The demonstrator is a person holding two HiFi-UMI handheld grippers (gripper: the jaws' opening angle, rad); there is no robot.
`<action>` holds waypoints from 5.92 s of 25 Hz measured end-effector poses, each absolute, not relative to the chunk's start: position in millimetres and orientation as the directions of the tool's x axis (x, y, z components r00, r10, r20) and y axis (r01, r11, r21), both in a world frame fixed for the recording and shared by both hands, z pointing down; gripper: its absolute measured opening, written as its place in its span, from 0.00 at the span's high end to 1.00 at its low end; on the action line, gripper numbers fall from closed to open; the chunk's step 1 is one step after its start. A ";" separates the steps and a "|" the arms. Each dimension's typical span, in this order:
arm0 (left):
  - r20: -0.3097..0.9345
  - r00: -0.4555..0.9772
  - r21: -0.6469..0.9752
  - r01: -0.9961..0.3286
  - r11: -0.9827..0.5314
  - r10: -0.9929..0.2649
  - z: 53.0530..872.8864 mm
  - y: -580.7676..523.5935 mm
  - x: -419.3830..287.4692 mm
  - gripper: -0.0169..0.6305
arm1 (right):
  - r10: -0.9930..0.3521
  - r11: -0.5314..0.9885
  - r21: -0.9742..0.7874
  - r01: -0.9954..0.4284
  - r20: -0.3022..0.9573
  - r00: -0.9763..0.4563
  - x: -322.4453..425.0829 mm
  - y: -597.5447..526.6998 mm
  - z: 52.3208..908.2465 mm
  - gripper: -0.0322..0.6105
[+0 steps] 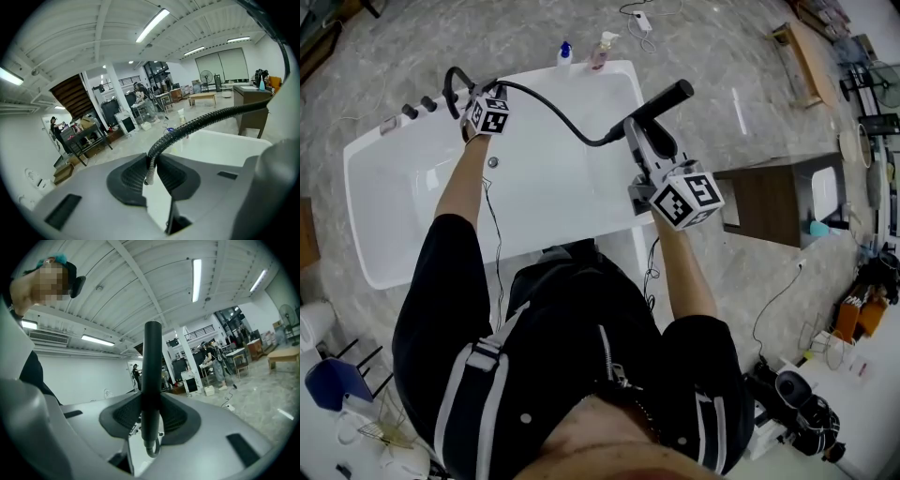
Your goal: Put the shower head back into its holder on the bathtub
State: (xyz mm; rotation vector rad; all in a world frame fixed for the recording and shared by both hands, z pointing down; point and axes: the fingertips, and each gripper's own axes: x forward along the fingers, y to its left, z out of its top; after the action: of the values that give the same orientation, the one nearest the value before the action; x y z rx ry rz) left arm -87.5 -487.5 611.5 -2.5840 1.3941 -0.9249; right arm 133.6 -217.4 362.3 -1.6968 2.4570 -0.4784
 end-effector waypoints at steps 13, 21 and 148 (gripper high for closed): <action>0.655 0.427 -0.237 -0.668 -0.706 -0.623 708.1 -449.4 -63.2 0.85 | -0.939 0.328 -0.351 -0.877 -0.014 -0.345 139.1 -192.0 319.6 0.75; 0.745 0.411 -0.199 -0.616 -0.763 -0.526 741.6 -397.5 -65.7 0.73 | -0.918 0.387 -0.345 -0.855 -0.059 -0.391 128.1 -190.9 299.3 0.75; 0.553 0.090 0.240 -0.969 0.054 -0.829 735.5 -163.4 -340.9 0.91 | -0.664 0.506 0.025 -0.862 0.649 -0.371 -120.4 -636.3 796.5 0.74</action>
State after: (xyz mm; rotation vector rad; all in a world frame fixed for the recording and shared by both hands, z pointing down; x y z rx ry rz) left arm -340.9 -163.4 735.5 -2.6494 2.5962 -0.4682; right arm -120.4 -636.3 796.5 -1.8581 3.2098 -0.6398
